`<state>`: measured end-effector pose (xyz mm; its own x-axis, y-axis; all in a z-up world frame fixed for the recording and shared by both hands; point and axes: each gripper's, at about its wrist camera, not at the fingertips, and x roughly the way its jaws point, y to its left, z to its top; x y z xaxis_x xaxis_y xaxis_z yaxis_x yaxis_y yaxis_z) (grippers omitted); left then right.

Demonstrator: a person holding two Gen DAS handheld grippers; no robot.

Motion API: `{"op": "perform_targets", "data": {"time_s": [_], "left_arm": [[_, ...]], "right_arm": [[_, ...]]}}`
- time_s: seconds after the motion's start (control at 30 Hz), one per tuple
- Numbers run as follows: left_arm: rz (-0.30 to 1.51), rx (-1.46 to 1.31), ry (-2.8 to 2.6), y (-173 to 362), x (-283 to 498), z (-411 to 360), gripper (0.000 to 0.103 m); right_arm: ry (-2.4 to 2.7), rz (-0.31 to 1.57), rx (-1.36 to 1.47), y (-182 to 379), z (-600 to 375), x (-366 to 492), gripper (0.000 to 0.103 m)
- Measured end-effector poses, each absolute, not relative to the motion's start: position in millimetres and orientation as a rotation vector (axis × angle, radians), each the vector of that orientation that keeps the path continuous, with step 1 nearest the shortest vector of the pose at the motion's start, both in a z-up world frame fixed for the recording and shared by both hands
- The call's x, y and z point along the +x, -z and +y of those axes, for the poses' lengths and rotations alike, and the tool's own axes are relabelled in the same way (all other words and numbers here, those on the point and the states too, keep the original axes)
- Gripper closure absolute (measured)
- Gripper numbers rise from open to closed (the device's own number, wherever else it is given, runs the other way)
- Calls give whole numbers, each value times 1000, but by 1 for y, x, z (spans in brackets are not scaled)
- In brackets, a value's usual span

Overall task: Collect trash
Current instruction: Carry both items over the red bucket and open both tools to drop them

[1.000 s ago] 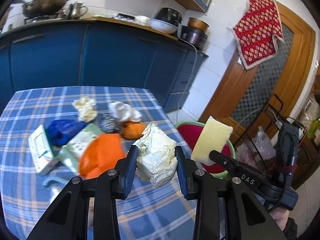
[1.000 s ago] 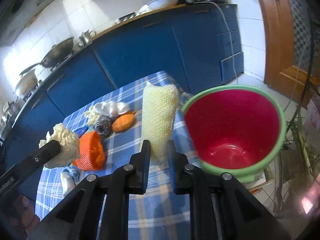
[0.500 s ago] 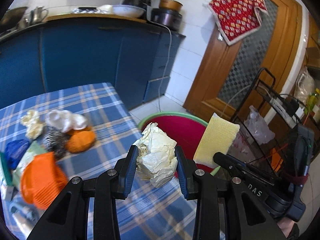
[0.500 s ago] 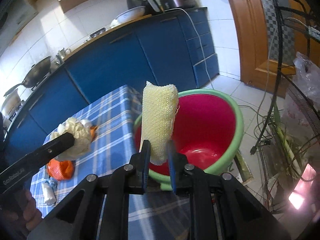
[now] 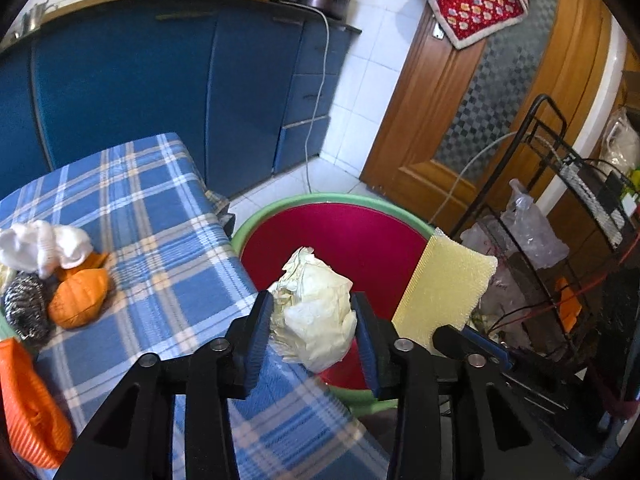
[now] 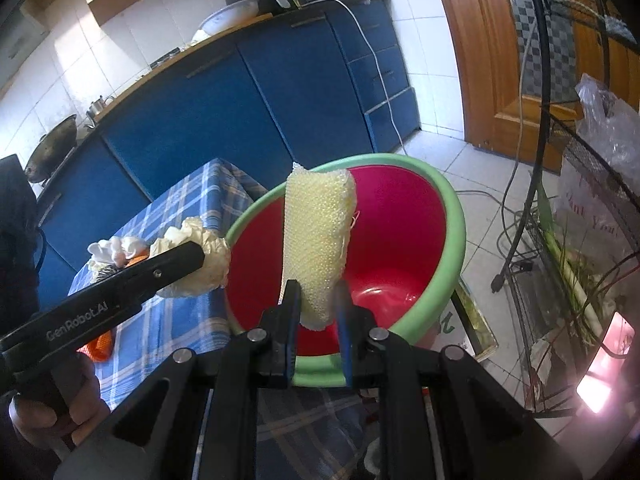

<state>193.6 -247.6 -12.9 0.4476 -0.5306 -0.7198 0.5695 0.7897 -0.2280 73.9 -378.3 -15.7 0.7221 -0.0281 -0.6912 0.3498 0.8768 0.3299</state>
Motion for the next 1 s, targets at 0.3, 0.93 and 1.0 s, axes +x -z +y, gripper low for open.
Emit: {"op": "perform_targets", "data": {"time_s": [0.3, 0.93, 1.0], "left_arm": [[880, 39, 638, 15, 198, -247, 40], [823, -18, 632, -15, 191, -227, 39], [817, -21, 627, -19, 188, -223, 39]], "right_arm": [[216, 749, 485, 23, -384, 77, 76], [230, 695, 492, 5, -379, 63, 62], [226, 692, 488, 3, -377, 62, 61]]}}
